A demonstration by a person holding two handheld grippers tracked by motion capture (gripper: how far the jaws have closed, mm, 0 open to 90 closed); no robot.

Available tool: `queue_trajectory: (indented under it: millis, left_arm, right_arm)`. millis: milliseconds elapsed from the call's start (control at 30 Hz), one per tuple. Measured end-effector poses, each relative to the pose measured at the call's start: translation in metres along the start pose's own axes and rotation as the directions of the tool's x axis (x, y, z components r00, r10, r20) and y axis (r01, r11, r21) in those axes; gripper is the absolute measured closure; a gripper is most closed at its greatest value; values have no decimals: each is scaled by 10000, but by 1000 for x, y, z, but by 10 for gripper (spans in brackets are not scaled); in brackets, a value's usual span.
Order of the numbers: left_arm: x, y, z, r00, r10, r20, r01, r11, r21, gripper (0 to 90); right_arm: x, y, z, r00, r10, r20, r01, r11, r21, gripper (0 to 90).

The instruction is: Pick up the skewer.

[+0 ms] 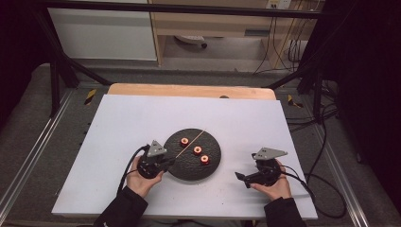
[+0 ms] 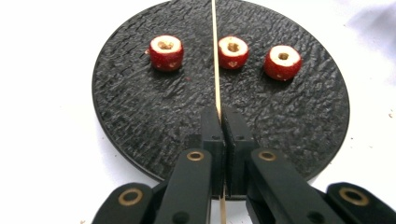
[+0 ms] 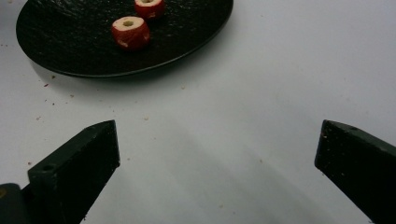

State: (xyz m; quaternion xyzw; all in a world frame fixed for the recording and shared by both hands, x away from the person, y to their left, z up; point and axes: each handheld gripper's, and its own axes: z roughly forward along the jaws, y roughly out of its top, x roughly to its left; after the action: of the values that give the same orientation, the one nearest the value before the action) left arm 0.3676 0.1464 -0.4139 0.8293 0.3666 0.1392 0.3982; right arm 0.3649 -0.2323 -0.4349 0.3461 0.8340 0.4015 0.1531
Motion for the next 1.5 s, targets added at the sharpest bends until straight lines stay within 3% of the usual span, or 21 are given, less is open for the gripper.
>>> queue_trajectory:
  millis: [133, 200, 333, 400, 433, 500, 533, 567, 600, 733, 800, 833, 867, 1000, 1267, 1300, 1333, 1367, 1400, 1433, 1500]
  left_arm:
    - [-2, 3, 0, 9997, 220, 140, -221, 9997, 56, 880]
    - [-3, 4, 0, 9992, 344, 195, -346, 9993, 104, 880]
    - [-7, 7, 1, 9976, 544, 417, -553, 9983, 197, 880]
    - [-9, 9, 2, 9964, 678, 514, -690, 9974, 222, 880]
    - [-10, 10, 2, 9957, 735, 556, -748, 9970, 220, 880]
    - [-13, 12, 3, 9940, 863, 674, -882, 9958, 260, 880]
    - [-14, 13, 3, 9930, 929, 723, -952, 9951, 285, 880]
    - [-16, 14, 4, 9922, 977, 768, -1004, 9944, 320, 880]
    - [-18, 15, 5, 9913, 1032, 817, -1062, 9937, 345, 880]
    - [-24, 19, 8, 9870, 1276, 972, -1326, 9901, 465, 880]
    - [-28, 21, 10, 9843, 1406, 1066, -1470, 9876, 550, 881]
    - [-30, 21, 11, 9829, 1478, 1097, -1547, 9863, 576, 881]
    - [-32, 22, 12, 9815, 1553, 1120, -1629, 9847, 616, 881]
    - [-39, 24, 17, 9763, 1739, 1286, -1842, 9802, 727, 881]
    - [-52, 30, 25, 9627, 2164, 1626, -2335, 9678, 941, 881]
    - [-54, 30, 26, 9608, 2207, 1678, -2384, 9666, 937, 881]
    - [-55, 31, 26, 9590, 2245, 1729, -2430, 9654, 942, 881]
    - [-57, 31, 27, 9574, 2285, 1768, -2479, 9640, 963, 881]
    - [-58, 32, 28, 9552, 2348, 1802, -2546, 9622, 961, 881]
    - [-59, 33, 28, 9539, 2367, 1844, -2569, 9618, 946, 881]
    - [-62, 34, 29, 9507, 2439, 1916, -2652, 9596, 944, 881]
  right_arm:
    - [12, 14, 4, 9971, -749, 106, 748, 9971, 139, 17]
    - [15, 16, 5, 9959, -897, 103, 896, 9959, 114, 20]
    - [25, 26, 9, 9847, -1736, 157, 1731, 9846, 255, 43]
    - [27, 28, 10, 9818, -1889, 174, 1884, 9817, 275, 56]
    - [32, 32, 12, 9734, -2280, 204, 2273, 9733, 323, 70]
    - [34, 34, 12, 9694, -2444, 246, 2435, 9692, 358, 79]
    - [39, 37, 14, 9572, -2877, 322, 2862, 9572, 425, 96]
    - [41, 39, 15, 9515, -3058, 335, 3042, 9515, 458, 103]
    - [41, 39, 15, 9515, -3058, 335, 3042, 9515, 458, 103]
    - [50, 45, 17, 9233, -3824, 365, 3806, 9235, 476, 142]
    - [54, 49, 18, 9083, -4168, 352, 4148, 9084, 531, 166]
    - [58, 51, 19, 8930, -4487, 350, 4465, 8930, 553, 189]
    - [58, 51, 19, 8930, -4487, 350, 4465, 8930, 553, 189]
    - [64, 56, 21, 8537, -5192, 411, 5161, 8539, 674, 234]
    - [70, 59, 27, 7518, -6583, 384, 6535, 7516, 894, 331]
    - [71, 59, 29, 7261, -6870, 286, 6817, 7247, 1003, 363]
    - [71, 59, 29, 7261, -6870, 286, 6817, 7247, 1003, 363]
    - [71, 58, 31, 7034, -7104, 227, 7042, 7008, 1138, 398]
    - [70, 57, 31, 6909, -7227, 180, 7163, 6877, 1184, 411]
    - [70, 57, 31, 6909, -7227, 180, 7163, 6877, 1184, 411]
    - [70, 56, 33, 6667, -7453, 105, 7378, 6619, 1328, 460]
